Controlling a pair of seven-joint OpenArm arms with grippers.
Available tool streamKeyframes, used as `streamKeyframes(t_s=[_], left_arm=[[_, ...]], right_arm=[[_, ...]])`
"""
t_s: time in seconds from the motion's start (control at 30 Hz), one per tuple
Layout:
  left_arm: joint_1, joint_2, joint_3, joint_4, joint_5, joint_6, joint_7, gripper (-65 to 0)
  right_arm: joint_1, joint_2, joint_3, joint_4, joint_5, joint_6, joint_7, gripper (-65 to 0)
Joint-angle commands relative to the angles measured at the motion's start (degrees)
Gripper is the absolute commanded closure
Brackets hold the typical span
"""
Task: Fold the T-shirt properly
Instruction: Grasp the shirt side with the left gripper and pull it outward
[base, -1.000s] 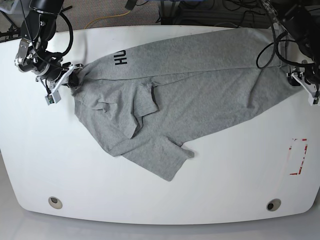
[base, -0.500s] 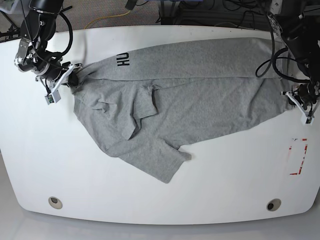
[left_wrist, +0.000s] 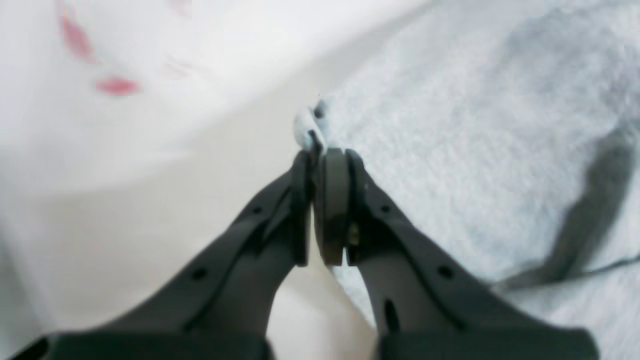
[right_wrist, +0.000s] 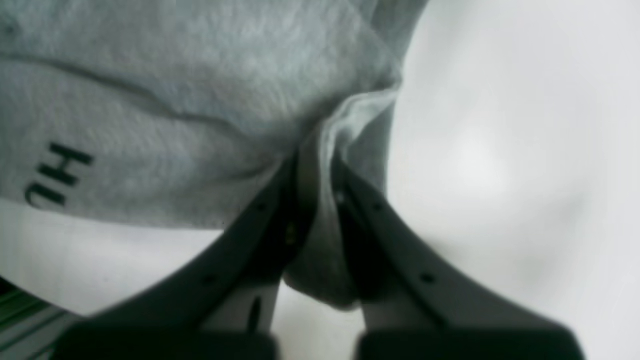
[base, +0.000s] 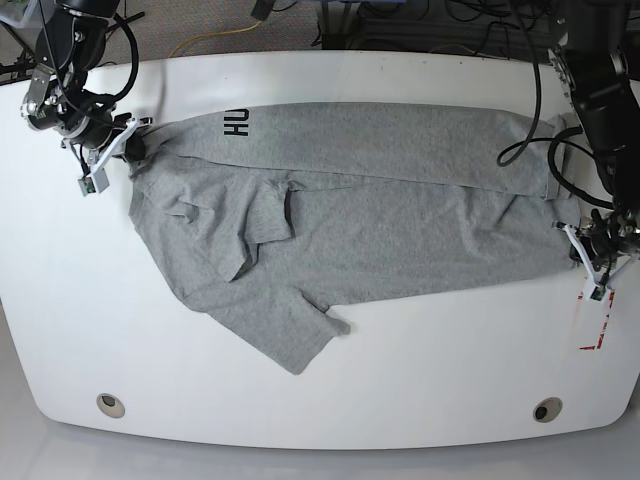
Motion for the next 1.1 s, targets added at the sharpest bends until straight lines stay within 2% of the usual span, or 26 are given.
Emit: streamKeyframes(t_s=[0.0, 0.1, 0.27, 0.33, 0.37, 0.5, 0.53, 0.6, 0.73, 0.9, 0.97, 1.07], left_arm=[[-3.06, -1.63, 0.70, 1.01, -0.48, 0.16, -1.01, -2.4], [-4.20, -2.95, 0.88, 1.01, -0.48, 0.16, -1.01, -6.0], [-4.64, -3.56, 2.90, 1.62, -0.74, 0.16, -1.01, -36.0], [-4.90, -3.82, 2.81, 1.54, -0.74, 0.16, -1.01, -44.0], [-4.90, -4.53, 2.63, 1.54, -0.74, 0.16, -1.01, -45.4], [-4.64, -6.02, 2.63, 1.62, -4.43, 0.16, -0.84, -44.6], [-4.46, -7.78, 2.63, 1.71, -7.16, 0.16, -0.40, -44.6], [-3.76, -11.30, 2.72, 4.09, -13.84, 0.16, 3.29, -44.6], [2.75, -13.67, 2.28, 13.40, -25.18, 0.16, 12.96, -44.6], [16.72, -13.23, -5.19, 29.14, -33.36, 0.16, 20.09, -44.6], [22.09, -10.24, -8.35, 34.85, -35.64, 0.16, 21.58, -44.6], [26.83, -6.99, -10.64, 41.10, -35.20, 0.16, 22.90, -44.6]], right_arm=[[0.39, 1.14, 0.39, 0.93, 0.56, 0.11, 1.08, 0.0], [0.30, 0.96, 0.39, 0.93, 0.56, 0.99, 1.08, 0.0], [0.30, 0.96, 0.39, 0.93, 0.56, 1.95, 1.08, 0.0], [0.30, 0.96, 0.39, 1.01, 0.56, 1.95, 1.08, 0.0], [0.30, 0.96, 0.39, 1.01, 0.56, 1.95, 1.08, 0.0], [0.30, 1.05, 0.39, 1.01, 0.47, 1.95, 1.08, 0.0], [0.30, 1.05, 0.39, 1.01, 0.47, 1.95, 1.08, 0.0], [0.21, 1.05, 0.39, 1.01, 0.47, 1.95, 1.08, 0.0], [0.21, 0.96, 0.39, 1.01, 0.47, 1.95, 1.08, 0.0], [0.30, 0.96, 0.31, 1.01, 0.47, 1.95, 1.08, 0.0], [0.65, 0.96, 0.13, 1.01, 0.47, 1.95, 1.08, 0.0], [0.74, 0.96, 0.13, 1.01, 0.47, 1.95, 1.08, 0.0]])
